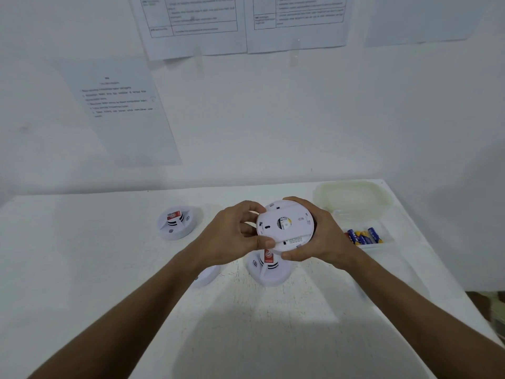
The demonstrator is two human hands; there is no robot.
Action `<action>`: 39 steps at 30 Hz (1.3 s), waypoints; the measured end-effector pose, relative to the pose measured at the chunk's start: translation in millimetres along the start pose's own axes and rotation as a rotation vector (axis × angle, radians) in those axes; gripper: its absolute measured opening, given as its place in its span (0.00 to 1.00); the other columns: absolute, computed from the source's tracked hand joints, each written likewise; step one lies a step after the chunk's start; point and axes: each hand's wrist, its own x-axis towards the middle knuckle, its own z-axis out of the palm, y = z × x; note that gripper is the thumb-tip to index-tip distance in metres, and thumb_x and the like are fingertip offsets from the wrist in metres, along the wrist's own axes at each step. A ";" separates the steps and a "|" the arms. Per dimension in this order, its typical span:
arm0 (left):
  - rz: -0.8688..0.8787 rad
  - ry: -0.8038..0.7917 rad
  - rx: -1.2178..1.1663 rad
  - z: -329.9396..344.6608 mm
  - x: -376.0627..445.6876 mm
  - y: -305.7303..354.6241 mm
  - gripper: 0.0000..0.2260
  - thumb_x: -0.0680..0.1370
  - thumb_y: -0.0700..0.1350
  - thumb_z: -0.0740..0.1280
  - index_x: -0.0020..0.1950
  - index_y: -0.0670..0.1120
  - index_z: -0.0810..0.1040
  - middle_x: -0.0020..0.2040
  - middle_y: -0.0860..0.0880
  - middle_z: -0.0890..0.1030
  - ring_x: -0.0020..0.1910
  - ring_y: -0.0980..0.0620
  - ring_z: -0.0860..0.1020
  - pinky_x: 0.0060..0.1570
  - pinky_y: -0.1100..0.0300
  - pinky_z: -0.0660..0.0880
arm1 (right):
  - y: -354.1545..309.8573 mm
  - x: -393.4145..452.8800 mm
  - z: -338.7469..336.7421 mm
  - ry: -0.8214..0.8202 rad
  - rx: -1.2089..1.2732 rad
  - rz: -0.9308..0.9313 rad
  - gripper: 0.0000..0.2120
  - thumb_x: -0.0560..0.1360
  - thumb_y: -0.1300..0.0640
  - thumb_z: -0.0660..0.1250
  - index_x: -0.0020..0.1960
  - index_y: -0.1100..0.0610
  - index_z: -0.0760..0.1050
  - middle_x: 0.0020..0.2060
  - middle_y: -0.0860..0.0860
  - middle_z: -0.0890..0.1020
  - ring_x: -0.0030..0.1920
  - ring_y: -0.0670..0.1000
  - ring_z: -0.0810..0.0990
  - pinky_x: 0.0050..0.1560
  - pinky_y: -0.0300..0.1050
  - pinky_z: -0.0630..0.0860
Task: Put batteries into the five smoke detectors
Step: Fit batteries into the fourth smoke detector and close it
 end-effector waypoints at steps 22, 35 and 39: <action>0.064 0.021 0.143 5.3 5.6 -0.3 0.22 0.65 0.44 0.81 0.55 0.48 0.76 0.50 0.48 0.84 0.42 0.51 0.85 0.47 0.48 0.82 | 6.9 -3.9 2.9 0.072 -0.026 -0.007 0.43 0.54 0.49 0.82 0.67 0.52 0.71 0.62 0.51 0.80 0.62 0.50 0.79 0.63 0.49 0.78; 0.118 0.181 0.362 15.1 5.3 2.6 0.28 0.55 0.63 0.72 0.50 0.52 0.73 0.40 0.58 0.79 0.33 0.64 0.79 0.31 0.71 0.75 | 2.9 -1.6 11.7 0.108 -0.033 -0.037 0.42 0.55 0.48 0.81 0.66 0.54 0.73 0.60 0.51 0.81 0.62 0.54 0.79 0.62 0.55 0.78; 0.120 0.212 0.406 19.7 4.5 3.2 0.31 0.53 0.67 0.68 0.50 0.52 0.72 0.42 0.56 0.79 0.37 0.64 0.78 0.32 0.72 0.75 | 4.0 -5.0 15.0 0.137 -0.030 -0.040 0.40 0.54 0.49 0.81 0.65 0.51 0.74 0.59 0.49 0.82 0.61 0.53 0.80 0.62 0.54 0.78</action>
